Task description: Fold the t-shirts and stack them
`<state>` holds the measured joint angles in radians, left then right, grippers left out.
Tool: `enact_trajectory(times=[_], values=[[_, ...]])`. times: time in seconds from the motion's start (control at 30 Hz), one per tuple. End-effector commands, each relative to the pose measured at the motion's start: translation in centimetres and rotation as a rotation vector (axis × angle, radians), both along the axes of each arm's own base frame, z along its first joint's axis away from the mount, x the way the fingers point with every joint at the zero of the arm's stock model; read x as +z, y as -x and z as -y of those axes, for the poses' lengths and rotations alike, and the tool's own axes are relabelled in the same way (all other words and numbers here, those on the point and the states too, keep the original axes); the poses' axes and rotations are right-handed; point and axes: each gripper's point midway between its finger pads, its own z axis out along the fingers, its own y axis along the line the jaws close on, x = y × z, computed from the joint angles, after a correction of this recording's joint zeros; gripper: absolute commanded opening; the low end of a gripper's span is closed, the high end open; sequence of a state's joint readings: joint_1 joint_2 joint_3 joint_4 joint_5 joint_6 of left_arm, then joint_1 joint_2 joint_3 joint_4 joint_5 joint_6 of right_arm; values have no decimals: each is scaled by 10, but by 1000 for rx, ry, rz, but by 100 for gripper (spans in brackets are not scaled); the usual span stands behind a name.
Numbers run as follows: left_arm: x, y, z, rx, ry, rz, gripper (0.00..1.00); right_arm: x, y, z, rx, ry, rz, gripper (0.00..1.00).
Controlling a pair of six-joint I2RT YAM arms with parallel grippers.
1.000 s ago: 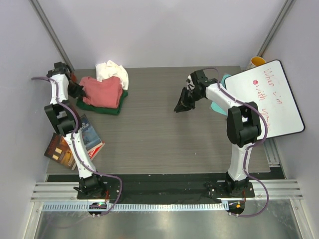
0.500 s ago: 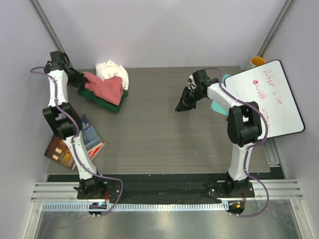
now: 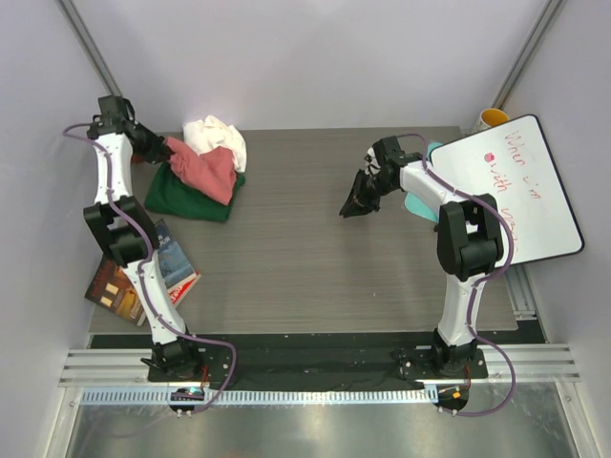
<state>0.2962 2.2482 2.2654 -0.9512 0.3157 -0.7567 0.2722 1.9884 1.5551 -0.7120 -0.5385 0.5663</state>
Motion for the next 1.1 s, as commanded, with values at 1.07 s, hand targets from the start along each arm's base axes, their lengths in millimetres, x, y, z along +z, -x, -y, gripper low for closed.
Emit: enact_trajectory(times=[1.07], values=[[-19,213,401,-1148,200,-155,0,5,-28,62,-173,50,32,16]])
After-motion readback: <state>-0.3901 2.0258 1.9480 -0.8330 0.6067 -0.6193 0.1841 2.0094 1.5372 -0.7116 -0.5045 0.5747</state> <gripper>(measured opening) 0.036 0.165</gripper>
